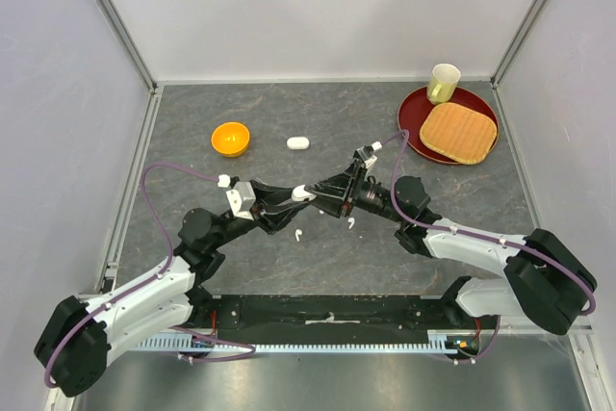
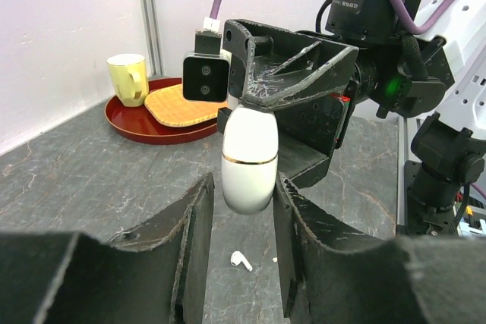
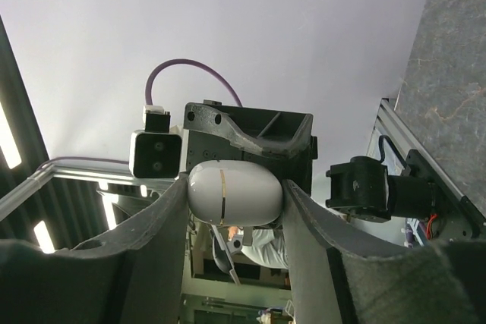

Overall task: Insert the wireless bluetooth earbuds into the charging case
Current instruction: Pick up the charging case at the center of the board.

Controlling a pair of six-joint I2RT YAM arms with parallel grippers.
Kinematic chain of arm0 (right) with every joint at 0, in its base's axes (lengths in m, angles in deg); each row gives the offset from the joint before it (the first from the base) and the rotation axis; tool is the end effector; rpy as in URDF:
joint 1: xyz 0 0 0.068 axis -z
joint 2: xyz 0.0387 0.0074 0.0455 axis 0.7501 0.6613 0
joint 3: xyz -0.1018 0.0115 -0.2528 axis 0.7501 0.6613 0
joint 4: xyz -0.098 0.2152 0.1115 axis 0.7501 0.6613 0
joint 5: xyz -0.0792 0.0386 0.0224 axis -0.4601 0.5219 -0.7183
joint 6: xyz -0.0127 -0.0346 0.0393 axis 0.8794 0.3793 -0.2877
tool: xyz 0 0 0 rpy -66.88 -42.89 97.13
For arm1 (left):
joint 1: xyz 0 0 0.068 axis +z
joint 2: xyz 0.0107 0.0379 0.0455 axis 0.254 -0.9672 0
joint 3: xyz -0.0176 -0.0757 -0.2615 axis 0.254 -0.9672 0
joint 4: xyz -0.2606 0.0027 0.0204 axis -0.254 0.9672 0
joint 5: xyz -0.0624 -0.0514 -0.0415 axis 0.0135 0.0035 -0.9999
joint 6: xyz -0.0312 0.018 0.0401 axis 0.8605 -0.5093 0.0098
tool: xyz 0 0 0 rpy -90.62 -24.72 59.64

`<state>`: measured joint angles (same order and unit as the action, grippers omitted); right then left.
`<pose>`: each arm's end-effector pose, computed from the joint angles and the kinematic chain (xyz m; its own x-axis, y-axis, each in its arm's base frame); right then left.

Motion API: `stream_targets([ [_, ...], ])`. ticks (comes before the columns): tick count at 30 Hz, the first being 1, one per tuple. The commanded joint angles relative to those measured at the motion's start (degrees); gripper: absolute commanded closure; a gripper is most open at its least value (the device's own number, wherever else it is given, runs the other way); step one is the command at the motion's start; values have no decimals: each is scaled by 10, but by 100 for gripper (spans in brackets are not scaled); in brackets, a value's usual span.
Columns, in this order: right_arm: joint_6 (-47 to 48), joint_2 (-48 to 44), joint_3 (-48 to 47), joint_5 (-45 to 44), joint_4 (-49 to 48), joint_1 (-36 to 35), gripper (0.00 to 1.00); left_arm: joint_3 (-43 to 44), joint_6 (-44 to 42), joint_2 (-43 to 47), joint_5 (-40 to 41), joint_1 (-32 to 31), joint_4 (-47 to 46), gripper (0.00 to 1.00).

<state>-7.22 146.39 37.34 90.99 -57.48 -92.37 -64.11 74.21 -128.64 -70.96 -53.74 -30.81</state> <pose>0.1818 0.1955 0.2580 -0.9358 0.3522 -0.0144 -0.0668 -0.1369 0.9883 0.1298 -0.1248 0.2640 0.1196 -0.2657 -0.9566 0.9128 0.4084 0.0007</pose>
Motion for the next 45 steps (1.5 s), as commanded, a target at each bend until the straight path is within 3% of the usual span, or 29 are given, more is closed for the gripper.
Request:
stream_targets([
  [1,-18,6,1,0,-57,-3,79,-7,14,-11,13,0,-58,57],
  [16,-18,17,0,4,-52,-3,78,-8,31,-39,4,0,-117,59],
  [22,-19,19,0,8,-57,-3,78,-3,32,-48,-1,0,-118,71],
  [27,-19,21,0,11,-62,-3,77,-3,32,-53,-3,0,-121,91],
  [29,-21,23,2,10,-71,-4,73,-3,32,-52,-4,0,-120,98],
  [35,-10,18,7,4,-74,-3,43,-6,36,-50,-2,0,-112,98],
  [36,-6,17,6,3,-74,-3,31,-9,37,-50,-1,0,-110,98],
  [39,18,6,6,0,-66,-2,14,-14,36,-43,10,0,-103,98],
  [42,82,-23,-5,-12,-3,-1,4,-18,33,-28,23,0,-85,98],
  [45,206,-73,-38,-46,197,-2,2,-23,30,-10,43,0,-65,98],
])
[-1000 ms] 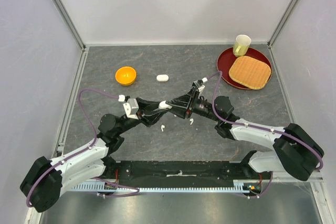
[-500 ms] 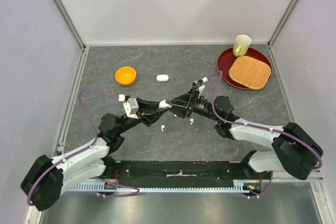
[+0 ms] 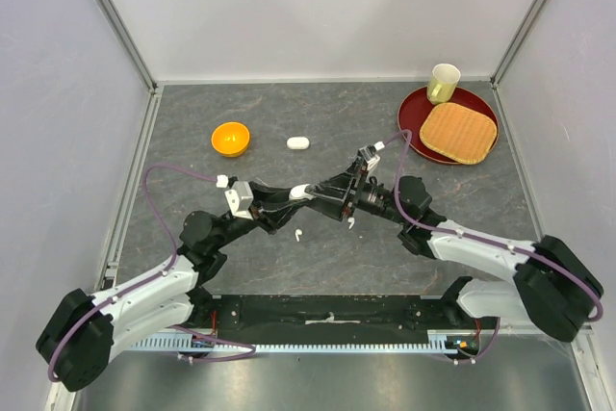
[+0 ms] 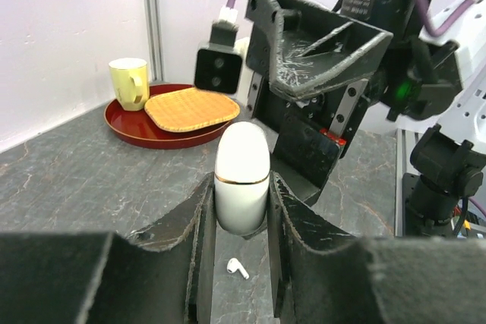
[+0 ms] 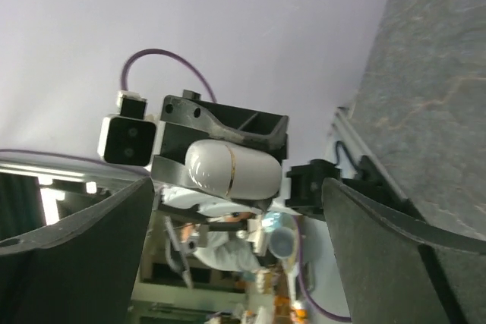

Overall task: Insert the wireless bluetooth earbuds into the charging case
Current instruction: Pick up the charging case at the center of the board, then open the charging case.

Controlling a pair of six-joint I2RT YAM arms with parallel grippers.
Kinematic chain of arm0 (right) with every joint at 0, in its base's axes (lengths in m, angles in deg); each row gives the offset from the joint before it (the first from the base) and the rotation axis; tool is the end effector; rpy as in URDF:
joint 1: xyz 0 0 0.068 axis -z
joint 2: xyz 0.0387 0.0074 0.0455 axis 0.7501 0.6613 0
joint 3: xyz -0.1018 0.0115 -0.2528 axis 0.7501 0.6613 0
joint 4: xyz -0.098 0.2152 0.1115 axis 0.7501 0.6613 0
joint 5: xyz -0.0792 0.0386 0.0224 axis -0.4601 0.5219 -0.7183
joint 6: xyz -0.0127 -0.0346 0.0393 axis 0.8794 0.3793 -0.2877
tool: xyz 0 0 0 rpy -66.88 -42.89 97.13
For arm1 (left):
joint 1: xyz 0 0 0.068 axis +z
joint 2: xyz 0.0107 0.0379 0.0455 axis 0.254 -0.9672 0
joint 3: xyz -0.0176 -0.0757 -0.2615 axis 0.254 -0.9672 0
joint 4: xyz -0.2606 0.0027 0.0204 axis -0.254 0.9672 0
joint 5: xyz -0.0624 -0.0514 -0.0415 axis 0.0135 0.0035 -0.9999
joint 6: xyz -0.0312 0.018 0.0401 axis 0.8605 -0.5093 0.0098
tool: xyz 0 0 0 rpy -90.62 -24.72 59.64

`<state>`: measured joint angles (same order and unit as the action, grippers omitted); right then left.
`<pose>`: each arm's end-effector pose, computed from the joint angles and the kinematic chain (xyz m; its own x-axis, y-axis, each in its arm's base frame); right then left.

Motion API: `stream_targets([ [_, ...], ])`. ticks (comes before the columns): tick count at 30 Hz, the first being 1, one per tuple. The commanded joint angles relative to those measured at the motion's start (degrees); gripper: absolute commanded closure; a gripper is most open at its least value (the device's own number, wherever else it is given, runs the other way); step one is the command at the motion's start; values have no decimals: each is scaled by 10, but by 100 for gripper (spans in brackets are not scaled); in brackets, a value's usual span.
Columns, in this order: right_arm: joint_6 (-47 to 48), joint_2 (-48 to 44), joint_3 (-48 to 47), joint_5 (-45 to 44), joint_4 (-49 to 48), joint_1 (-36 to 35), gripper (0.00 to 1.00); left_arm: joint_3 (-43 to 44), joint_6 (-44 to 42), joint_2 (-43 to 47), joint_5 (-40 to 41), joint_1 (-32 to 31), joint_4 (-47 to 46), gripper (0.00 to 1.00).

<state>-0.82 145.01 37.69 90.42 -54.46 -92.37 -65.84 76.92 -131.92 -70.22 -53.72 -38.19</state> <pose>0.1798 0.1931 0.2564 -0.9220 0.3716 -0.1089 -0.1458 -0.0726 0.9866 0.1320 -0.1260 0.2576 0.1079 -0.3116 -0.9441 0.9135 0.4057 -0.0295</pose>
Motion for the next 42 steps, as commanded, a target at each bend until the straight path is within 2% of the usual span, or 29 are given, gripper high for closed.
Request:
stream_targets([
  [1,181,-73,-53,-54,213,-1,2,-7,2,34,41,1,13,98],
  [2,253,-98,-74,-72,256,-1,2,-13,1,39,48,0,17,98],
  [4,328,-129,-107,-124,372,-4,2,-19,4,50,69,0,22,98],
  [6,414,-139,-125,-149,448,-6,2,-25,12,59,89,0,21,98],
  [9,468,-133,-155,-153,485,-7,2,-28,26,54,92,0,11,98],
  [18,507,-95,-189,-149,498,-49,5,-20,43,28,61,0,-20,98],
  [26,500,-94,-189,-152,491,-49,6,-17,39,20,12,1,-31,98],
  [42,486,-121,-182,-165,469,-49,6,-16,30,13,-9,0,-32,98],
])
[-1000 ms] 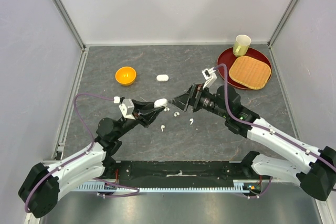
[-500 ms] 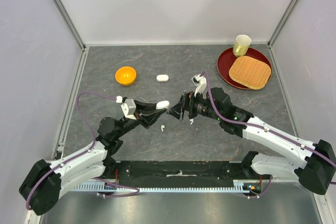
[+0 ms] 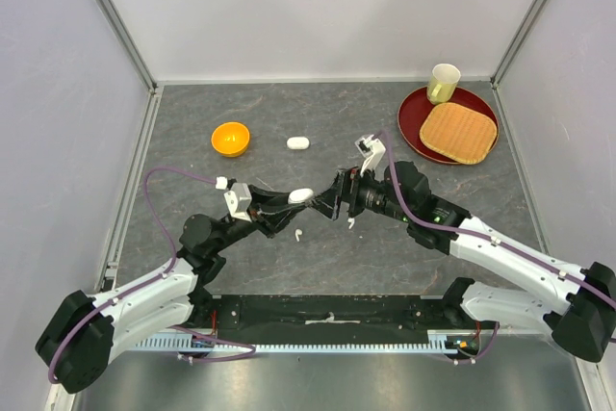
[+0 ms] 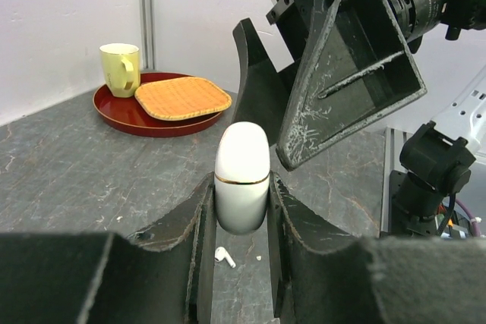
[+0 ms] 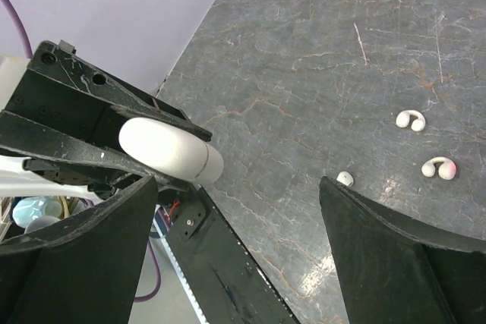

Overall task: Insert the wireless bluetooth earbuds into the charging case
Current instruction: Open the charging case.

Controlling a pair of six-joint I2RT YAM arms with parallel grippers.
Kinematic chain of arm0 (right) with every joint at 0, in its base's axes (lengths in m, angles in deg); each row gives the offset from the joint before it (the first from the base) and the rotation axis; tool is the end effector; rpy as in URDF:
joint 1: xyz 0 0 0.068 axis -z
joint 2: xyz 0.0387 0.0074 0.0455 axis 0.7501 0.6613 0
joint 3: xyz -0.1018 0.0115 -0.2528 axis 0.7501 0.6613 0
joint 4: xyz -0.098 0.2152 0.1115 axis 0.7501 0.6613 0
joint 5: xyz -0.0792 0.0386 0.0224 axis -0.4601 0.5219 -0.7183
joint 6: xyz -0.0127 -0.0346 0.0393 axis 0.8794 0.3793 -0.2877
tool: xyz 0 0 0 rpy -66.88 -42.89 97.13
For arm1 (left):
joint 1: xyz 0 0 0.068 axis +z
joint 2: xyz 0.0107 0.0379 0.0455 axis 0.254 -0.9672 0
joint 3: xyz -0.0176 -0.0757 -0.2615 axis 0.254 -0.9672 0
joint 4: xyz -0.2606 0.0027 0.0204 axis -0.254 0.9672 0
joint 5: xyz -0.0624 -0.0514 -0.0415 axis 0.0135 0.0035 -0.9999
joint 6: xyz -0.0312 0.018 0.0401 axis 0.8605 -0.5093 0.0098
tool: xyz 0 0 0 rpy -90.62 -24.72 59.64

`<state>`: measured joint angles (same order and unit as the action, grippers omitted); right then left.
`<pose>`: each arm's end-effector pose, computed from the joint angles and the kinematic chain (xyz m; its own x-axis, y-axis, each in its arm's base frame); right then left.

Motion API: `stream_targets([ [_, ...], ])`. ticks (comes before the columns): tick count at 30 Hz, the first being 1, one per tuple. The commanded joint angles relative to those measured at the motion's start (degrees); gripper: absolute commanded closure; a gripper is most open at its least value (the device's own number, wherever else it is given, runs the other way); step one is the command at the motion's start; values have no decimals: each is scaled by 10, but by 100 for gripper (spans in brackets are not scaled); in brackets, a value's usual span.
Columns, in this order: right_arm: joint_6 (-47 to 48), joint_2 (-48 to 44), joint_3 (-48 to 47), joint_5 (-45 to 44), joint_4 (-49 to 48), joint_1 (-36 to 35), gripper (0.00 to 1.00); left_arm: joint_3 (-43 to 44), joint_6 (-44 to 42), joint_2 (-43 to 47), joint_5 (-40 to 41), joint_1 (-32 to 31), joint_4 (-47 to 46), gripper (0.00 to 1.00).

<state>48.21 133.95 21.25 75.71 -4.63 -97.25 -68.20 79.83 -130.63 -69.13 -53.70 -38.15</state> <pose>0.1593 0.1907 0.3098 -0.6551 0.1712 -0.7359 -0.5690 0.5290 0.6296 0.1282 -0.1221 0.2475 0.0492 -0.3242 -0.9447 0.9090 0.4066 -0.0922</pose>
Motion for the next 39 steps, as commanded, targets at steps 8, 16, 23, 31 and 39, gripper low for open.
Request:
stream_targets([
  [8,-15,0,-15,-29,-27,0,7,11,-1,9,-44,0,-33,98],
  [16,-16,-5,-23,-38,-32,0,7,-2,-5,10,-71,0,-51,98],
  [23,-29,7,-29,-17,-53,0,6,-17,-15,19,-76,0,-58,98],
  [31,-44,14,-29,8,-77,0,6,-36,-30,31,-63,0,-65,98],
  [39,-35,-21,-33,30,-103,1,2,-72,-51,48,-7,0,-79,98],
])
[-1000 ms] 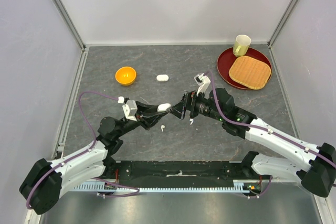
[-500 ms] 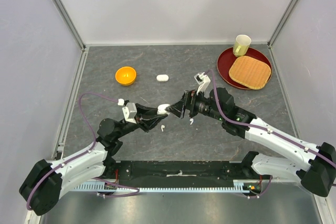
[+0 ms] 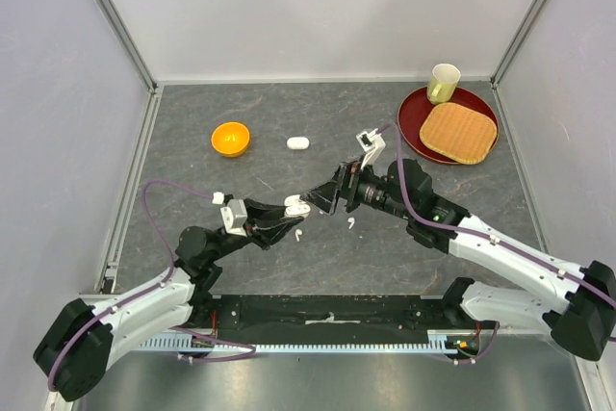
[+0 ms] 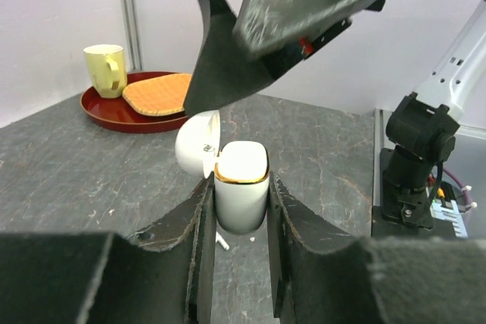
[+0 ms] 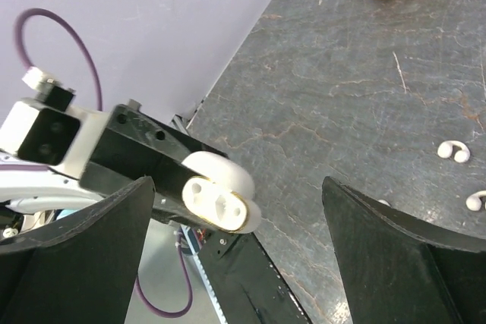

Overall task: Insert the wireless bluetooth earbuds into the charging case
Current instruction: Open the charging case, then pick up the earbud from the center of the board.

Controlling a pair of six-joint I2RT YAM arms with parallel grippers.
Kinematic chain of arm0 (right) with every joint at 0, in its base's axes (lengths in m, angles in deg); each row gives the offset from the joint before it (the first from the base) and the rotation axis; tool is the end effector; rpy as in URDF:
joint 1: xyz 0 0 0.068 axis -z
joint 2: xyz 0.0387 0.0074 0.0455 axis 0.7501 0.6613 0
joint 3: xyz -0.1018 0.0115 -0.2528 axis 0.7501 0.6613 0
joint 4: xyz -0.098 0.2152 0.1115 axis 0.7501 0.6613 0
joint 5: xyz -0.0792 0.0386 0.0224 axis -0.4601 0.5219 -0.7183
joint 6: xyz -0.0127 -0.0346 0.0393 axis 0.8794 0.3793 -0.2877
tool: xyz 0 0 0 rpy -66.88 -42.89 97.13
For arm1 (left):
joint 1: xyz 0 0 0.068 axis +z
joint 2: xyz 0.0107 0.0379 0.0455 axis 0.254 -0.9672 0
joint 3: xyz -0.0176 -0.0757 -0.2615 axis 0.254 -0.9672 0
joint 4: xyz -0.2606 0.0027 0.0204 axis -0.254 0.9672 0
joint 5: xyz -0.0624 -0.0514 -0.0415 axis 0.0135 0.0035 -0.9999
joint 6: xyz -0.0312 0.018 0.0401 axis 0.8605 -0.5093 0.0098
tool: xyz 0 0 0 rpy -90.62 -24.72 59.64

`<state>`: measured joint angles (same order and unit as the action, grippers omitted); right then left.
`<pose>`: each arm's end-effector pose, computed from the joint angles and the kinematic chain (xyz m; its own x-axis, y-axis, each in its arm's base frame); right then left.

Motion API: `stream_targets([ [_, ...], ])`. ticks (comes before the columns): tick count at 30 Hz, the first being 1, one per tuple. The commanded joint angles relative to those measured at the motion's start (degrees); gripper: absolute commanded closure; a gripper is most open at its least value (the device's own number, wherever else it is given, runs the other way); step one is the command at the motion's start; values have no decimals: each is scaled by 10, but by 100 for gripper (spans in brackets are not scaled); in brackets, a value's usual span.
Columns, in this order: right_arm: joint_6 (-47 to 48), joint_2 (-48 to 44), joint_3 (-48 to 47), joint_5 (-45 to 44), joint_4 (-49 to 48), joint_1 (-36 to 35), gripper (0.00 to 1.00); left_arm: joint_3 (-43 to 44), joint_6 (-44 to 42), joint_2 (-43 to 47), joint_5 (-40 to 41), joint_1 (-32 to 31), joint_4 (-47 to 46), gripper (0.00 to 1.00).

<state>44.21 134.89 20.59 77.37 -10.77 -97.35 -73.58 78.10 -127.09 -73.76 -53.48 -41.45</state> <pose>0.1621 0.1960 0.3216 -0.6556 0.2441 -0.7145 -0.5794 0.4441 0.6834 0.1136 -0.1128 0.2310 0.0901 -0.3117 -0.9459 0.9362 0.3504 -0.0263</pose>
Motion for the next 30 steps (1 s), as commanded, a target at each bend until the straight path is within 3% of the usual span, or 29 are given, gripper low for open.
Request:
stream_targets([
  [1,6,-35,-27,10,-41,2,2,-20,-34,16,48,-2,-46,98],
  [6,28,-60,-37,-47,8,4,2,-34,-35,37,66,-3,-44,98],
  [10,21,-63,-41,-187,136,35,6,-40,-36,68,73,-3,-26,98],
  [13,9,-48,-33,-219,194,67,8,-42,-36,101,72,-3,3,98],
  [19,-14,-8,-16,-265,254,75,7,-50,-40,167,63,-2,41,98],
  [21,-20,1,-17,-275,264,75,2,-54,-43,179,61,-3,40,98],
  [30,-42,44,-17,-276,270,74,2,-80,-44,219,85,-2,12,98],
])
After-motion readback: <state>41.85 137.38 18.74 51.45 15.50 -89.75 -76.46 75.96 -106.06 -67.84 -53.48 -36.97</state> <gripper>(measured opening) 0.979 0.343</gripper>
